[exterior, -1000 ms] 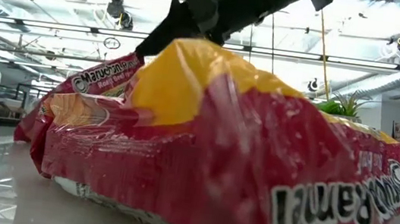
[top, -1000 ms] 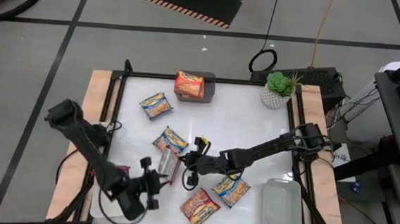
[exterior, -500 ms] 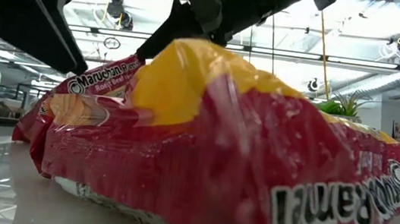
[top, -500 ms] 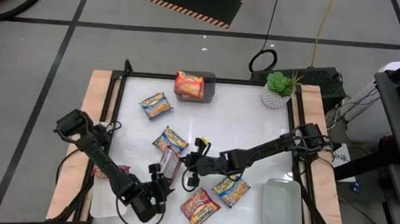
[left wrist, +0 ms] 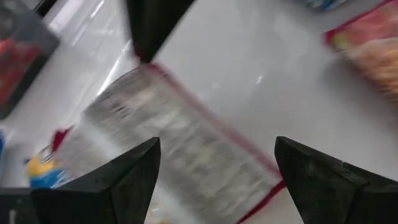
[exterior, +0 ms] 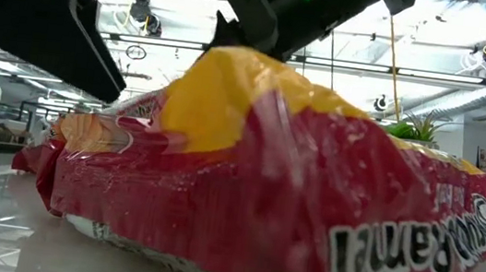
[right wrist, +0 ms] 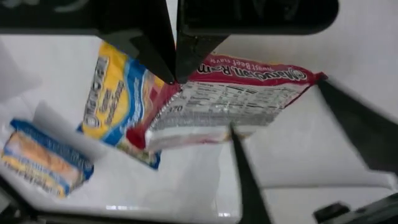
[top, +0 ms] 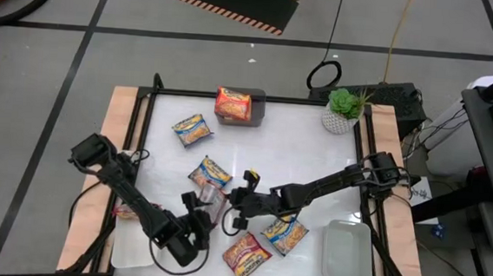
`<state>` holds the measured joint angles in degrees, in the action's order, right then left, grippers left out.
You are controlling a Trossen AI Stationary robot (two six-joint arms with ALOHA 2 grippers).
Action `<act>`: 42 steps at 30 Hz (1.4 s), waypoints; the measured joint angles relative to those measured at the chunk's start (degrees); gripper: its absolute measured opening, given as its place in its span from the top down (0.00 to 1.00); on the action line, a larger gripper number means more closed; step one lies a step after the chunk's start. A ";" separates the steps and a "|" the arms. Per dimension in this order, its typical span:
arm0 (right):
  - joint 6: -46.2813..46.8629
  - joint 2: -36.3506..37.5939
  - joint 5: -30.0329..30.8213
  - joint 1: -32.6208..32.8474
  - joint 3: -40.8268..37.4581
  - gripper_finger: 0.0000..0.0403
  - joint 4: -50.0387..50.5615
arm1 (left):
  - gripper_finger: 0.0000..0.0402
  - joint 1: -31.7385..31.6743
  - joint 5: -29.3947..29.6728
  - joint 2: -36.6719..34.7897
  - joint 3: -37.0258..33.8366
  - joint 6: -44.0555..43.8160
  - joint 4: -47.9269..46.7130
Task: Sort Maruchan noodles
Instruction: Put the top red noodle pack into the white bin
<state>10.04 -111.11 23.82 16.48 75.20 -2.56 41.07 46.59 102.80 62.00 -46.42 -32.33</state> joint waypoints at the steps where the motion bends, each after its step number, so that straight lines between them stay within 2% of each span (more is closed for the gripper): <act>1: 0.97 0.00 -0.03 0.11 0.00 1.00 0.96 | 0.20 -0.25 0.00 0.00 0.00 -1.15 -1.47; 6: 4.55 0.00 -1.29 0.79 0.00 1.00 5.49 | 0.20 -0.57 0.02 0.00 0.00 -5.74 -7.54; 12: 8.29 0.00 -12.22 0.81 0.00 1.00 8.06 | 0.20 -0.06 0.02 0.00 0.00 -8.46 -11.99; 17: 10.11 0.00 -17.53 0.76 0.00 1.00 11.47 | 0.20 -0.06 0.04 0.00 0.00 -11.05 -14.92; 25: 13.05 0.00 -27.18 1.00 0.00 1.00 11.67 | 0.20 0.34 -0.03 -0.02 0.00 -11.14 -11.74; 28: 13.29 0.00 -28.30 1.30 0.00 1.00 11.23 | 0.20 1.05 -1.29 -0.02 0.00 -7.38 -5.17; 34: 13.31 0.00 -28.29 1.32 0.00 1.00 9.28 | 0.20 3.44 -3.18 -0.02 0.01 8.49 12.87; 38: 13.31 0.00 -28.27 1.66 0.00 1.00 8.38 | 0.20 5.13 -1.17 0.05 0.02 14.44 14.64; 42: 13.35 0.00 -28.33 2.04 0.00 1.00 6.95 | 0.22 6.65 1.14 3.00 -0.01 20.31 15.65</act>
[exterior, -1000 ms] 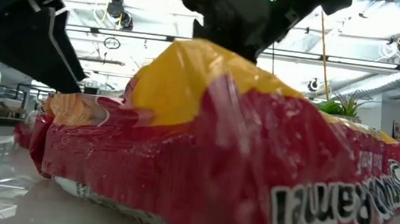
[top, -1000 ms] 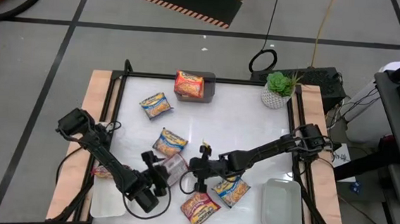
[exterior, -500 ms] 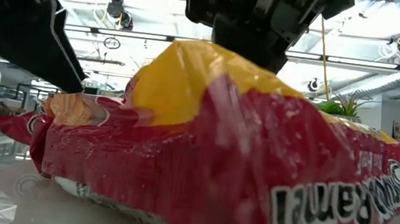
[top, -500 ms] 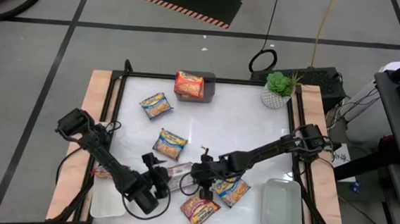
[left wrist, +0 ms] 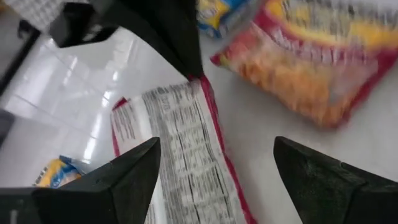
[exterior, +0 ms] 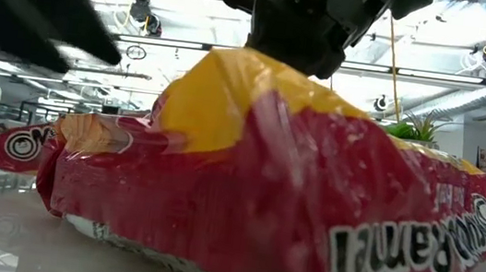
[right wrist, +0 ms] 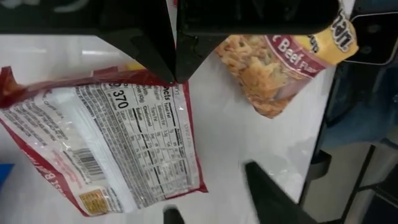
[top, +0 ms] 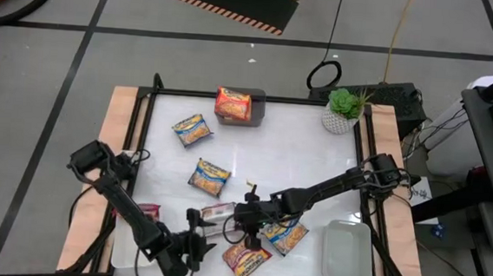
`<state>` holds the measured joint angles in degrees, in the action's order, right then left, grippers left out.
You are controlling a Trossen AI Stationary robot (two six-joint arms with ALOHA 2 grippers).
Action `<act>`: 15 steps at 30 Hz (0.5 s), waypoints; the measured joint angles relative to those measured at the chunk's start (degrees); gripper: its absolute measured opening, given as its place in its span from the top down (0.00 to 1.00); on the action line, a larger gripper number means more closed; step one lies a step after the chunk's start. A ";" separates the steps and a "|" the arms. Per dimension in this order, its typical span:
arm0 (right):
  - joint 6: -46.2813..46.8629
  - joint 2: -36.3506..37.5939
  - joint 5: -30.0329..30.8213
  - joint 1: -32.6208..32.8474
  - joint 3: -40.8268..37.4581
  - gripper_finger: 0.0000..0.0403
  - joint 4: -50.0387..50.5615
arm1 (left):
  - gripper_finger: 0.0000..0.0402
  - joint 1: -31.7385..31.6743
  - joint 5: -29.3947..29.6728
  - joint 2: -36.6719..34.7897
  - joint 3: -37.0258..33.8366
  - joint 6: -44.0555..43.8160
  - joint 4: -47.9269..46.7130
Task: Sort Maruchan noodles
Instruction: Put the top red noodle pack into the white bin
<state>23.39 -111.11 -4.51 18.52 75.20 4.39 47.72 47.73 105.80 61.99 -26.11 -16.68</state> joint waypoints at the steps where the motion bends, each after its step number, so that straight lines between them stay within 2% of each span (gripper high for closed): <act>1: 0.19 0.00 -0.04 0.00 0.00 1.00 -0.17 | 0.23 0.20 0.52 1.05 -0.01 1.23 1.42; 7: 1.62 0.00 1.71 -0.02 0.00 1.00 -0.18 | 0.29 -0.28 1.58 7.30 0.01 2.53 6.73; 11: 2.90 0.00 1.75 -0.04 0.00 1.00 -0.16 | 0.31 -0.28 2.63 8.65 0.01 0.55 6.32; 15: 2.95 0.00 1.86 -0.04 0.00 1.00 -0.30 | 0.31 0.11 6.48 8.78 0.02 0.33 5.96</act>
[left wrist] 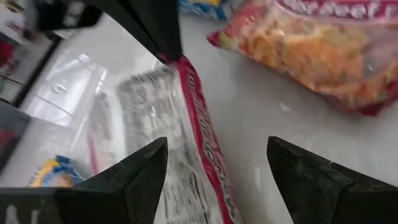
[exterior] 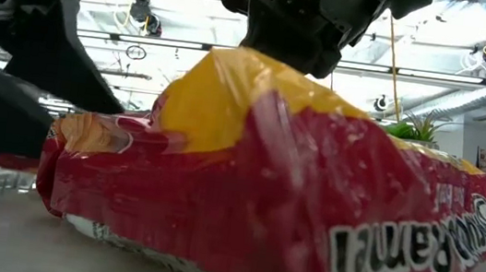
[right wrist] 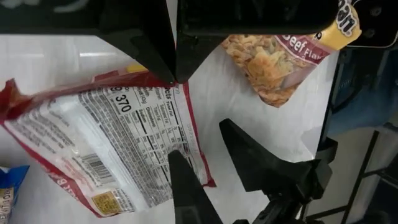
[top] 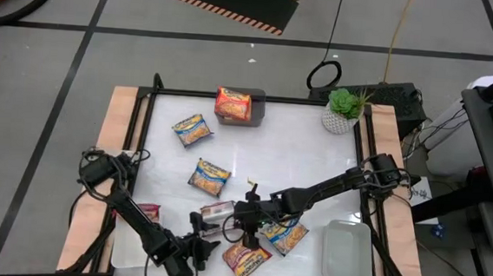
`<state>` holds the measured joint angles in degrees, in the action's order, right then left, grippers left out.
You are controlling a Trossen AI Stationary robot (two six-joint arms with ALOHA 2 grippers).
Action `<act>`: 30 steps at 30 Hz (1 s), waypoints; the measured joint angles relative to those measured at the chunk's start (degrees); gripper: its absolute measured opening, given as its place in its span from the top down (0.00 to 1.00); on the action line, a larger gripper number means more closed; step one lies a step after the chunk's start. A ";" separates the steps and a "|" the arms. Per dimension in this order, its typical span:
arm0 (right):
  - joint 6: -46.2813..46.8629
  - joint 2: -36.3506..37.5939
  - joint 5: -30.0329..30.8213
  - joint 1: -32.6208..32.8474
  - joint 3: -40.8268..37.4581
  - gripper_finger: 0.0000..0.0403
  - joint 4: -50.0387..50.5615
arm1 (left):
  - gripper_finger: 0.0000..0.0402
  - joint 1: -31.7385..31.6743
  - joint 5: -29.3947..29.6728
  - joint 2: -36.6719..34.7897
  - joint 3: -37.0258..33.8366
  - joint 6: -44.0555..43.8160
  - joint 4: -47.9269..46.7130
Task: Sort Maruchan noodles
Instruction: Put the top red noodle pack into the white bin
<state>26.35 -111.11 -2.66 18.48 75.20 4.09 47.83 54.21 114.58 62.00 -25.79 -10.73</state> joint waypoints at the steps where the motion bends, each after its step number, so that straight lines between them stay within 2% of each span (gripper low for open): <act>1: 0.00 0.00 0.02 0.00 0.00 1.00 -0.28 | 0.31 -0.02 0.89 -0.02 0.02 -0.02 -0.14; 5: 0.01 0.00 0.04 0.40 0.00 1.00 -3.11 | 0.31 -0.39 1.35 0.00 0.02 -1.13 -2.33; 13: -0.10 -0.02 -0.38 1.28 0.02 1.00 -5.20 | 0.31 -0.93 1.42 0.60 0.08 -10.63 -12.05; 21: -1.12 -0.02 -0.65 1.27 0.02 1.00 -3.42 | 0.31 -0.93 1.15 0.58 0.08 -12.29 -14.06; 27: -11.31 -0.02 -0.35 2.53 0.02 0.98 -2.10 | 0.31 -0.54 0.24 0.55 0.08 -12.96 -14.87; 30: -19.25 -0.02 3.46 3.89 0.02 0.92 -3.02 | 0.31 -0.50 -0.04 0.55 0.08 -13.40 -15.14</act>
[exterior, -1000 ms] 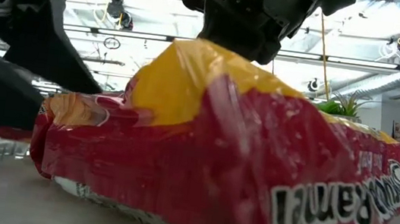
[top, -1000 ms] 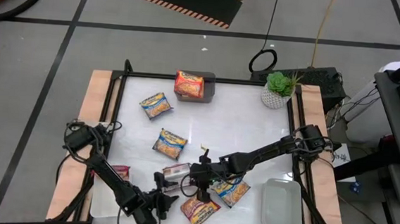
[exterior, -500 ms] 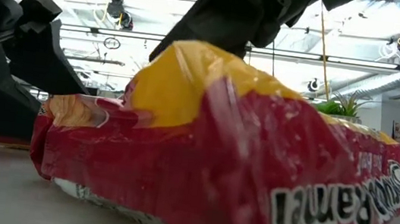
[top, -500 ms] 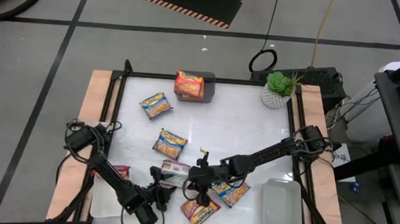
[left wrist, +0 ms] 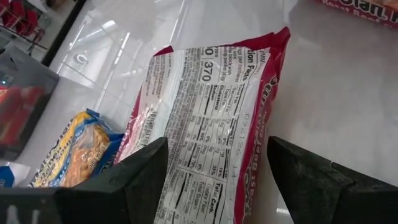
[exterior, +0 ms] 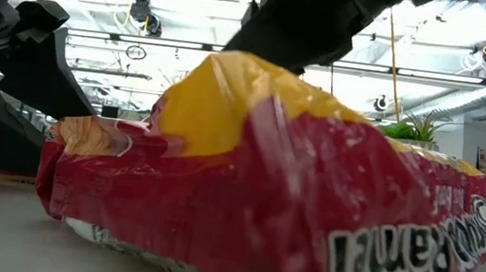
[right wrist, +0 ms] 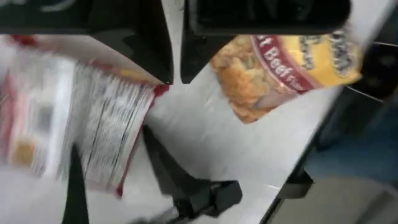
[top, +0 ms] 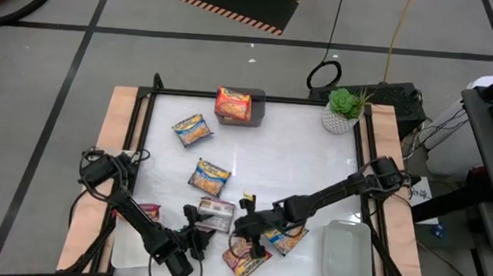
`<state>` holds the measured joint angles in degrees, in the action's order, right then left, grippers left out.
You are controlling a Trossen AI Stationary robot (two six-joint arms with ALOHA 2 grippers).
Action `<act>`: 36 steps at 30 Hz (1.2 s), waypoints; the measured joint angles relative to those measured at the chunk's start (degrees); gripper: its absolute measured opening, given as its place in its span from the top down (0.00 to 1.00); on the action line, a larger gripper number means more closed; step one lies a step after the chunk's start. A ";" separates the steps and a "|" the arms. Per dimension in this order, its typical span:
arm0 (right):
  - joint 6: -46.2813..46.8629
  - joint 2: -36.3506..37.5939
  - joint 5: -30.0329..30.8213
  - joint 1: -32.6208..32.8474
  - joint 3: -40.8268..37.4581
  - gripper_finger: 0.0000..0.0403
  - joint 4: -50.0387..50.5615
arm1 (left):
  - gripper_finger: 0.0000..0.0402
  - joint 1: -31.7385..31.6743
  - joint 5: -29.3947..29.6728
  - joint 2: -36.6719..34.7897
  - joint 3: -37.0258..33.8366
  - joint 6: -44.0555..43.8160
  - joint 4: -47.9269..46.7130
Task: Sort Maruchan noodles
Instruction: Put the top red noodle pack into the white bin
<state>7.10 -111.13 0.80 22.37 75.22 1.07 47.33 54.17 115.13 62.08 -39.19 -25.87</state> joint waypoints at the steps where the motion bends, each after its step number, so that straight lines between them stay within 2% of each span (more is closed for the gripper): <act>1: -3.56 0.00 2.11 0.52 0.02 0.90 -0.23 | 0.31 -0.01 -0.08 0.00 0.00 -0.01 0.00; 5: -14.46 -1.44 8.19 2.00 0.02 0.79 -1.86 | 0.31 -0.02 -0.15 0.00 0.00 -0.18 -0.12; 9: -23.92 -5.00 8.11 2.57 0.01 0.70 -8.65 | 0.31 -0.02 -0.17 0.00 0.00 -0.53 -0.27; 12: -32.62 -7.69 8.17 3.28 0.02 0.66 -11.94 | 0.31 -0.02 -0.24 0.00 -0.02 -0.97 -0.41; 16: -38.93 -9.25 10.55 3.85 0.17 0.65 -14.06 | 0.31 -0.04 -0.33 0.00 -0.04 -1.38 -0.52; 19: -41.20 -9.34 13.80 3.91 0.17 0.67 -13.95 | 0.31 -0.06 -0.35 0.00 -0.04 -1.45 -0.59; 24: -44.08 -9.22 14.66 4.11 0.17 0.70 -14.21 | 0.31 -0.07 -0.33 0.02 -0.04 -1.54 -0.61; 30: -41.99 -9.11 15.55 4.02 0.06 0.70 -14.83 | 0.31 -0.07 -0.33 0.04 -0.07 -1.65 -0.61; 36: -40.29 -4.06 15.96 3.60 -0.20 0.71 -13.60 | 0.31 -0.07 -0.31 0.04 -0.07 -1.87 -0.61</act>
<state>-33.19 -115.19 16.76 25.98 75.02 -12.53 47.27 53.87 115.18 62.02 -41.06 -26.48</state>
